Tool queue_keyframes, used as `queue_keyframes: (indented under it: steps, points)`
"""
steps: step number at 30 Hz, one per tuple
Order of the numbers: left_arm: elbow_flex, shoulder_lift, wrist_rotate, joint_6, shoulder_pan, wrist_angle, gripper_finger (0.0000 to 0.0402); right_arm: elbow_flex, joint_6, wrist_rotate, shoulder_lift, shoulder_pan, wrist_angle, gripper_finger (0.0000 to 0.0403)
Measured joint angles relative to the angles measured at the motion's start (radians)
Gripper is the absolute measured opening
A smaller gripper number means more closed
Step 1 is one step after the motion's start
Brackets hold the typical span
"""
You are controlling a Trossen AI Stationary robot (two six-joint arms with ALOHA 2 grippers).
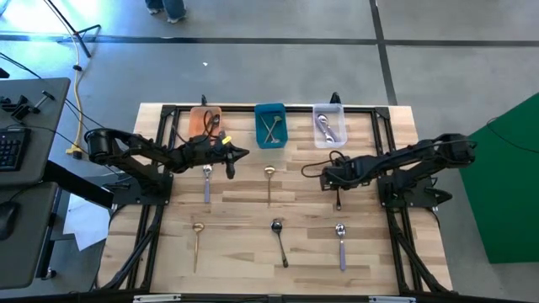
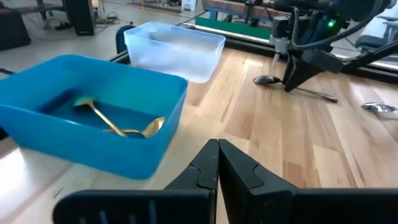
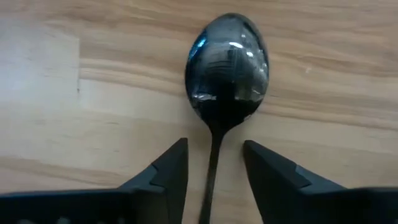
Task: Sort silverware by color (type)
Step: Put the top black spoon into the orange bin
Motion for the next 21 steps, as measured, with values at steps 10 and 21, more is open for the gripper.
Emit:
queue_keyframes:
  steps: [10,21]
  points:
    - [-0.023,0.0,0.009,-0.101,-0.001,0.02,0.0,0.055,-0.19,0.109,0.005,-0.01,0.063,0.0009]
    - [-0.021,0.0,0.1,-0.271,-0.012,0.166,0.0003,0.058,-0.828,0.2,-0.001,-0.072,0.789,0.0003]
